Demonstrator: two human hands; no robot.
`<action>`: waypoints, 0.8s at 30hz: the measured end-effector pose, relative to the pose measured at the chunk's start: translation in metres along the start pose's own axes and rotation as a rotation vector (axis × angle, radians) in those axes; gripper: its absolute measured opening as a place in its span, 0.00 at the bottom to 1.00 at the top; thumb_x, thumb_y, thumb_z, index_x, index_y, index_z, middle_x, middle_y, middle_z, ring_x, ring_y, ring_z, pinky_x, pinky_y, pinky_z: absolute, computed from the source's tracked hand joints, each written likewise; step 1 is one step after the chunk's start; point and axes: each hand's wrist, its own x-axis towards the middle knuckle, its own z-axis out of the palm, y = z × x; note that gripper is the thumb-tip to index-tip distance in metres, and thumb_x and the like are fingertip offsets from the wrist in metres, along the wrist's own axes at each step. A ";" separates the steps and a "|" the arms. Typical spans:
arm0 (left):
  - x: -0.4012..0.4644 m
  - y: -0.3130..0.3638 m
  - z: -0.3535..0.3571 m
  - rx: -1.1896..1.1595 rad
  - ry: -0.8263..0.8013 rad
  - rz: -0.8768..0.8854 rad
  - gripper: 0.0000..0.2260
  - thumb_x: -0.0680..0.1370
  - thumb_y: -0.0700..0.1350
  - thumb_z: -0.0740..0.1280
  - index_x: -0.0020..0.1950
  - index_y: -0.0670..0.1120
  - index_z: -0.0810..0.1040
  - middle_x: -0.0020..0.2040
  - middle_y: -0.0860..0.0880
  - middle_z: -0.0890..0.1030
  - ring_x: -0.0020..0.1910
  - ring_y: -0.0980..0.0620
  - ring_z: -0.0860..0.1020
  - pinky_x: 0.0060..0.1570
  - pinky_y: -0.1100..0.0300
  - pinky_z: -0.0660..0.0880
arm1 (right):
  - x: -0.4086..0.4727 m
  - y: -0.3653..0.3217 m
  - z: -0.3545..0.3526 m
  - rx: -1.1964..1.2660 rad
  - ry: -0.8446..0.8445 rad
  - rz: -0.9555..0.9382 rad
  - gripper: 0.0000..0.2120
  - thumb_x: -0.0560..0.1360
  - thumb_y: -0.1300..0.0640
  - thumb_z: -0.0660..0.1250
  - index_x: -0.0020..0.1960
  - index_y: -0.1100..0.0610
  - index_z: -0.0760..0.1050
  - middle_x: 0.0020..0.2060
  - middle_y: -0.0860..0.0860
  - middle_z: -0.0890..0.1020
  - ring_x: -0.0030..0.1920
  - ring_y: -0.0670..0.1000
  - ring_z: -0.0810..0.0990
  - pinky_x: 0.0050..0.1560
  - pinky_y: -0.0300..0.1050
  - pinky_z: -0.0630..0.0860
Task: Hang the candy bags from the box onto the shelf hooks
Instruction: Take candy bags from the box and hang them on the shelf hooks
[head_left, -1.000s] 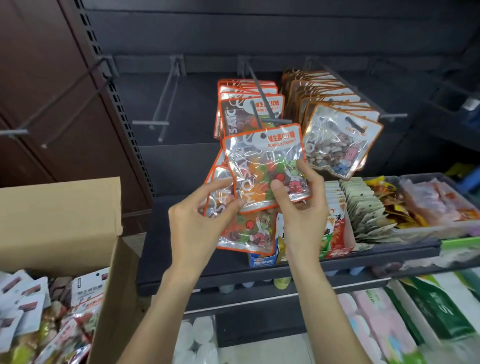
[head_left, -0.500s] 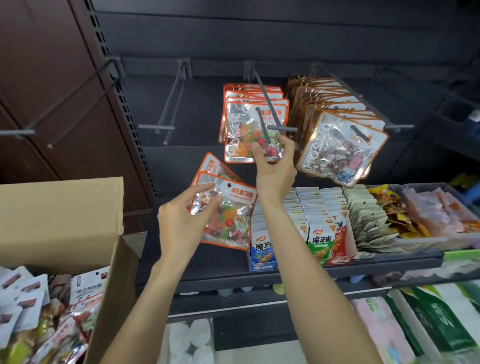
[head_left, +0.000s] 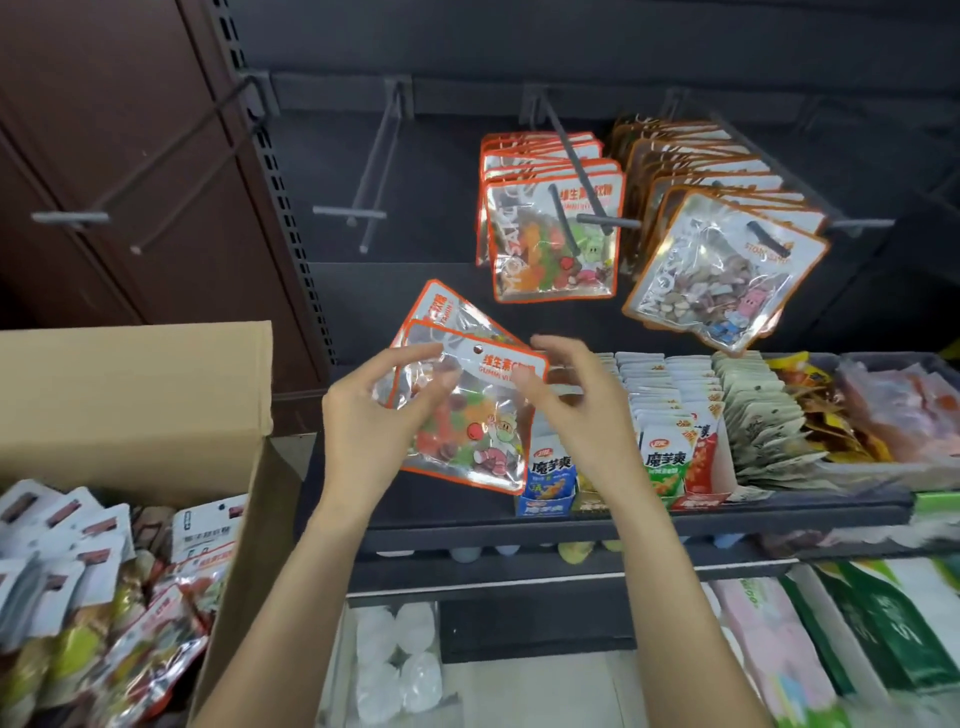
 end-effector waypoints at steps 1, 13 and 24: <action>0.000 0.001 0.001 -0.014 -0.029 -0.008 0.10 0.70 0.46 0.76 0.48 0.57 0.83 0.49 0.62 0.83 0.54 0.65 0.79 0.60 0.60 0.74 | -0.007 -0.003 -0.002 -0.030 -0.020 -0.002 0.21 0.69 0.39 0.69 0.59 0.45 0.73 0.53 0.42 0.79 0.52 0.38 0.77 0.45 0.27 0.73; -0.015 0.001 0.031 -0.133 -0.179 0.014 0.22 0.69 0.40 0.76 0.59 0.56 0.78 0.57 0.60 0.80 0.58 0.60 0.78 0.49 0.65 0.78 | -0.031 -0.006 -0.002 0.241 0.429 -0.138 0.22 0.75 0.64 0.70 0.59 0.42 0.69 0.44 0.49 0.84 0.41 0.49 0.82 0.39 0.41 0.78; 0.007 0.032 0.032 0.075 -0.178 0.309 0.21 0.71 0.44 0.76 0.63 0.54 0.77 0.57 0.64 0.78 0.57 0.72 0.74 0.51 0.78 0.68 | 0.017 -0.016 -0.035 -0.335 0.637 -0.598 0.12 0.79 0.65 0.65 0.62 0.59 0.78 0.41 0.52 0.76 0.38 0.41 0.69 0.39 0.29 0.65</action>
